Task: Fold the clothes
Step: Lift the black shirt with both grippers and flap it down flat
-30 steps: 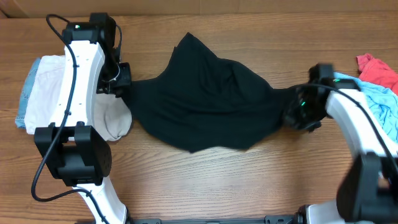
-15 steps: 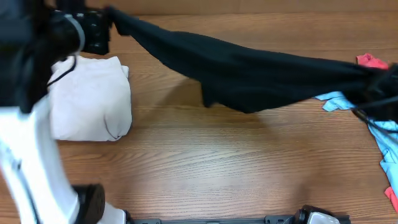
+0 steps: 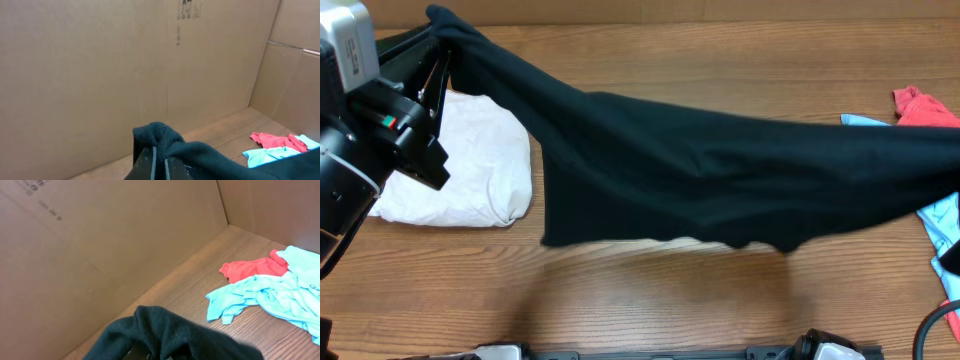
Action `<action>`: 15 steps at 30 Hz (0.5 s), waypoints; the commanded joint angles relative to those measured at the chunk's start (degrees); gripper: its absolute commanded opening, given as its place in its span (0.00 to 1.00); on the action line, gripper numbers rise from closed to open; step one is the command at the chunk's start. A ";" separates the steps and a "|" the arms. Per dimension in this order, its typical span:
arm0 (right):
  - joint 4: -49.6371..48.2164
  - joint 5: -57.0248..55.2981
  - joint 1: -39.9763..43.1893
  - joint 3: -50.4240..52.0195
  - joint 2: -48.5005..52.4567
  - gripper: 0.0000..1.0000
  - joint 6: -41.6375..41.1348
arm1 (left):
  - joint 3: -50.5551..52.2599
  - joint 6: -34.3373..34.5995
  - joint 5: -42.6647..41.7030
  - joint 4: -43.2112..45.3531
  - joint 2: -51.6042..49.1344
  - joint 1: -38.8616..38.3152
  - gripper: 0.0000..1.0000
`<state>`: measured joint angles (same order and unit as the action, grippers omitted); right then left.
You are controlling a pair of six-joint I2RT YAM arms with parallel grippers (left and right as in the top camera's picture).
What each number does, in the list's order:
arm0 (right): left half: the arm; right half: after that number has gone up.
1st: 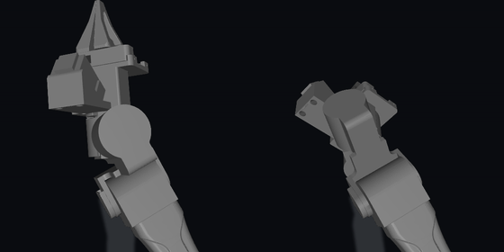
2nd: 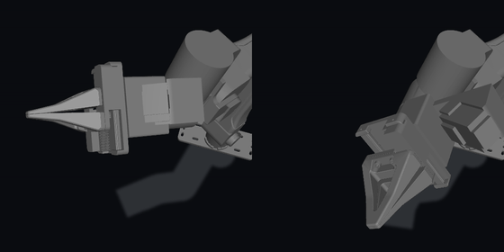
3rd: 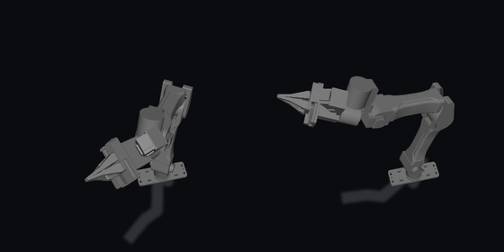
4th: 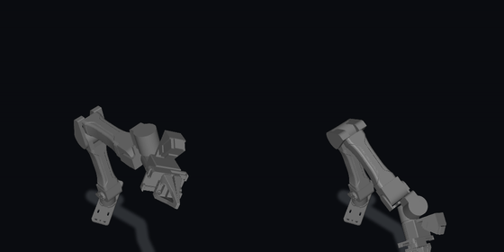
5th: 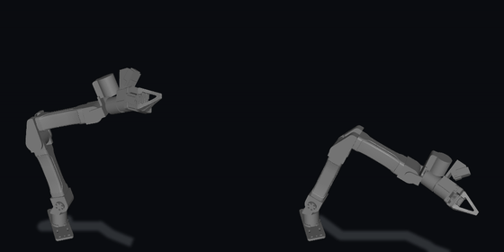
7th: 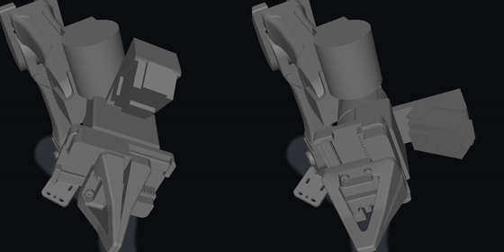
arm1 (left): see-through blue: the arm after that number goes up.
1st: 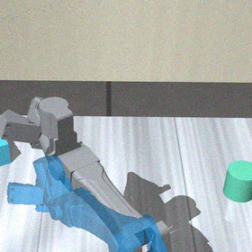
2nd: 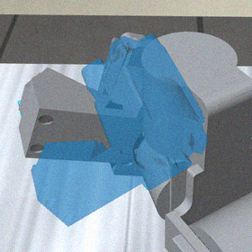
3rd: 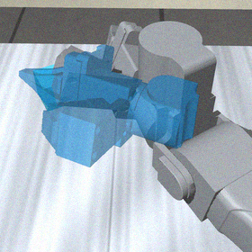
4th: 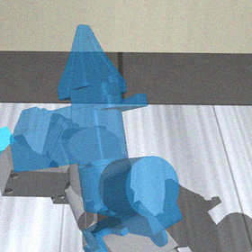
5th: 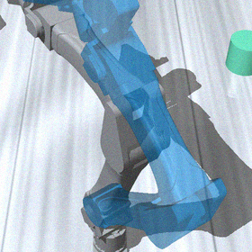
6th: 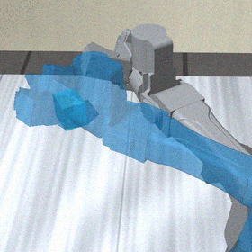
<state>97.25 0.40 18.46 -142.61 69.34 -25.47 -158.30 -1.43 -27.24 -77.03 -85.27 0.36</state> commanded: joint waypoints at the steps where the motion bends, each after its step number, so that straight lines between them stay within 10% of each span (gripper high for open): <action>1: -0.22 -2.03 0.37 -0.24 2.54 0.04 -0.52 | 0.07 2.86 2.32 -0.15 -2.49 -0.02 0.04; 8: -1.64 -1.84 0.37 -0.24 8.94 0.04 -0.09 | 0.07 12.31 -4.46 -1.11 -14.16 -1.84 0.04; 15: -15.47 0.61 0.37 -0.24 18.73 0.04 2.32 | 0.04 15.52 -5.29 22.67 -30.84 -9.46 0.04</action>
<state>87.20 -0.25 18.46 -142.54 84.88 -25.15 -158.08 10.04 -31.07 -63.24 -110.15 -6.50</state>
